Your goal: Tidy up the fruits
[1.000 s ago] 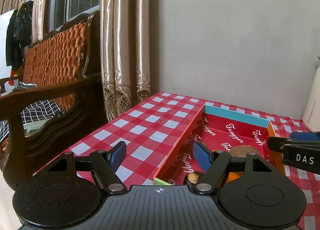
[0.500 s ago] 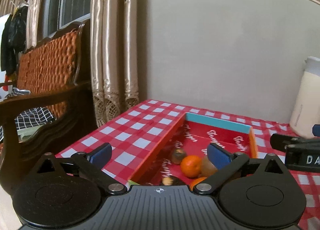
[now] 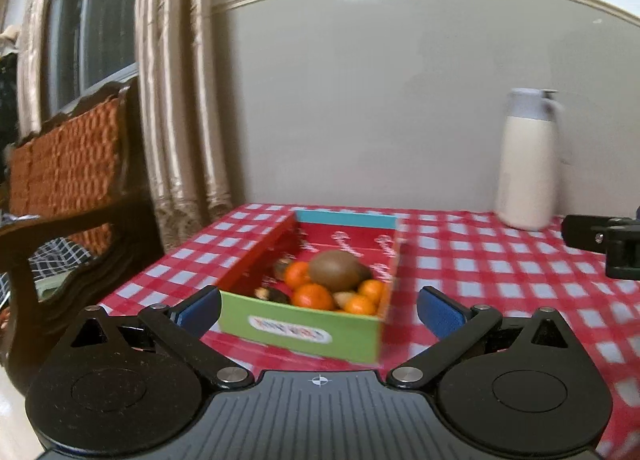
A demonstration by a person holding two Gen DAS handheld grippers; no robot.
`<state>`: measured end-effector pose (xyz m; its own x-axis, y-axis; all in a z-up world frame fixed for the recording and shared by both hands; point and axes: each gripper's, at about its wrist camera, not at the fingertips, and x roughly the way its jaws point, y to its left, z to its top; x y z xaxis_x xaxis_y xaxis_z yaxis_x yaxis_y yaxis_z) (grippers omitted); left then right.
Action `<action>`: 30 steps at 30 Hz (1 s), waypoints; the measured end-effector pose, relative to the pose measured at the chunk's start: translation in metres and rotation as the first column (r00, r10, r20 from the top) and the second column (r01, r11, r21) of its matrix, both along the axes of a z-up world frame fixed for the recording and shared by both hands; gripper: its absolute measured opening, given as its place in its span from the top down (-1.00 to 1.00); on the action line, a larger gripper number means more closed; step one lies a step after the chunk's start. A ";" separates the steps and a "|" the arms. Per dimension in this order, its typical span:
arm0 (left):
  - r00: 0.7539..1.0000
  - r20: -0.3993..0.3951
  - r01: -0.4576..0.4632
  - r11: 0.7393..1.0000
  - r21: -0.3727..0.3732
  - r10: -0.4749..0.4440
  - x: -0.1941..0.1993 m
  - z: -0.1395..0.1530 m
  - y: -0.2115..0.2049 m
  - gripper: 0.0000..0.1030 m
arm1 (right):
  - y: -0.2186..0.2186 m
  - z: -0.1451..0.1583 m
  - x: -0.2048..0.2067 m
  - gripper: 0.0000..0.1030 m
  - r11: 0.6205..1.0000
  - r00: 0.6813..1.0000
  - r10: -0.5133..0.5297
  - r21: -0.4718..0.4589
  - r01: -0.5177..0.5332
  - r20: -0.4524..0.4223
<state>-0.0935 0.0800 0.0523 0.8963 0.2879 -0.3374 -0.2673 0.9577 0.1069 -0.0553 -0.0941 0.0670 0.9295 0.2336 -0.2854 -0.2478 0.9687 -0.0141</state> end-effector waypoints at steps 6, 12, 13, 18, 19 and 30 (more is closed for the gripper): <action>0.997 0.063 0.037 0.999 0.016 -0.037 -0.017 -0.004 -0.019 -1.00 | -0.022 -0.018 -0.013 -1.00 0.999 0.999 -0.045 -0.001 0.045 0.009; 0.998 0.060 0.022 0.999 0.048 -0.025 -0.010 -0.009 -0.024 -1.00 | -0.019 -0.049 -0.009 -0.99 0.996 0.997 -0.065 -0.056 0.063 -0.033; 0.998 0.058 0.020 0.999 0.035 -0.022 -0.009 -0.010 -0.023 -1.00 | -0.019 -0.049 -0.007 -1.00 0.996 0.996 -0.070 -0.058 0.068 -0.048; 0.999 0.052 0.008 0.999 -0.042 -0.005 -0.005 -0.012 -0.013 -1.00 | -0.022 -0.050 -0.005 -0.99 0.996 0.995 -0.092 -0.013 0.092 -0.044; 0.999 0.053 0.008 0.999 -0.048 -0.005 -0.005 -0.013 -0.012 -1.00 | -0.022 -0.049 -0.006 -1.00 0.995 0.995 -0.095 -0.011 0.095 -0.038; 0.998 0.057 0.006 0.998 -0.056 -0.003 -0.004 -0.015 -0.010 -1.00 | -0.016 -0.053 -0.004 -1.00 0.995 0.996 -0.090 -0.037 0.090 -0.021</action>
